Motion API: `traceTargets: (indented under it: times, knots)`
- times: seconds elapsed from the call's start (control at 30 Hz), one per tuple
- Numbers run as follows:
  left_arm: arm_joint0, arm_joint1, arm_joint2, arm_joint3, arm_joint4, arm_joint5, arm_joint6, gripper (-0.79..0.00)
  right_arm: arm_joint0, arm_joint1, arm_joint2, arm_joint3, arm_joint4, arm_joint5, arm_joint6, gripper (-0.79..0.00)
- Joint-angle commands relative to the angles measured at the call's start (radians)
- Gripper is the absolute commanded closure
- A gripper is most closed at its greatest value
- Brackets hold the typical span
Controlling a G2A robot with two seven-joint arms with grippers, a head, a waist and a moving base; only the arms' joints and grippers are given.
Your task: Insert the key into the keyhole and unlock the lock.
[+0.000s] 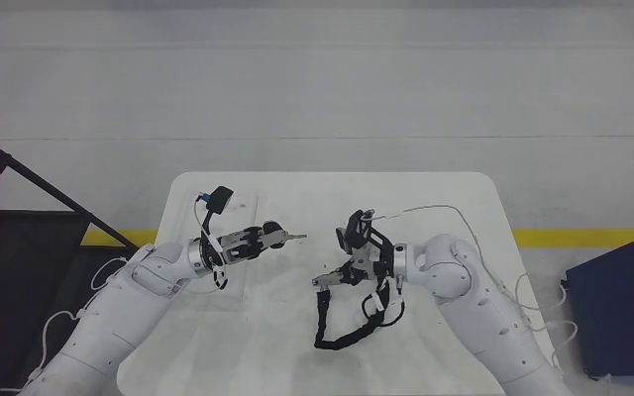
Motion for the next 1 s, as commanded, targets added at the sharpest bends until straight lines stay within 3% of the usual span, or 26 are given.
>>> traceTargets:
  times: [0.0,0.07,0.1,0.13,0.2,0.27,0.3,0.5,0.77,0.83,0.87,0.97]
  knots:
    - [0.000,0.000,0.000,0.000,0.000,0.000,0.000,0.000,0.011,0.001,-0.001,0.000,0.048,-0.004,0.013,-0.785]
    - [0.000,0.000,0.000,0.000,0.000,0.000,0.000,0.000,0.029,0.001,-0.005,0.011,0.100,-0.005,0.026,-0.785]
    - [0.000,0.000,0.000,0.000,0.000,0.000,0.000,0.000,0.040,0.000,-0.010,0.018,0.131,-0.007,0.034,-0.745]
    - [0.000,0.000,0.000,0.000,0.000,0.000,0.000,0.000,0.054,-0.001,-0.015,0.027,0.157,-0.003,0.043,-0.606]
    - [0.000,0.000,0.000,0.000,0.000,0.000,0.000,0.000,0.083,-0.004,-0.030,0.046,0.202,0.014,0.067,-0.468]
    - [0.000,0.000,0.000,0.000,0.000,0.000,0.000,0.000,0.111,-0.009,-0.047,0.063,0.233,0.030,0.078,-0.437]
    - [0.000,0.000,0.000,0.000,0.000,0.000,0.000,0.000,0.124,-0.012,-0.056,0.075,0.256,0.034,0.078,-0.366]
    - [0.000,0.000,0.000,0.000,0.000,0.000,0.000,0.000,0.187,-0.029,-0.109,0.129,0.292,0.045,0.068,-0.302]
    - [0.000,0.000,0.000,0.000,0.000,0.000,0.000,0.000,0.186,-0.027,-0.111,0.129,0.278,0.019,0.046,-0.200]
    - [0.000,0.000,0.000,0.000,0.000,0.000,0.000,0.000,0.177,-0.023,-0.107,0.117,0.268,0.009,0.044,-0.111]
    - [0.000,0.000,0.000,0.000,0.000,0.000,0.000,0.000,0.171,-0.022,-0.105,0.110,0.266,0.007,0.043,-0.006]
    - [0.000,0.000,0.000,0.000,0.000,0.000,0.000,0.000,0.162,-0.018,-0.100,0.095,0.266,0.008,0.044,0.000]
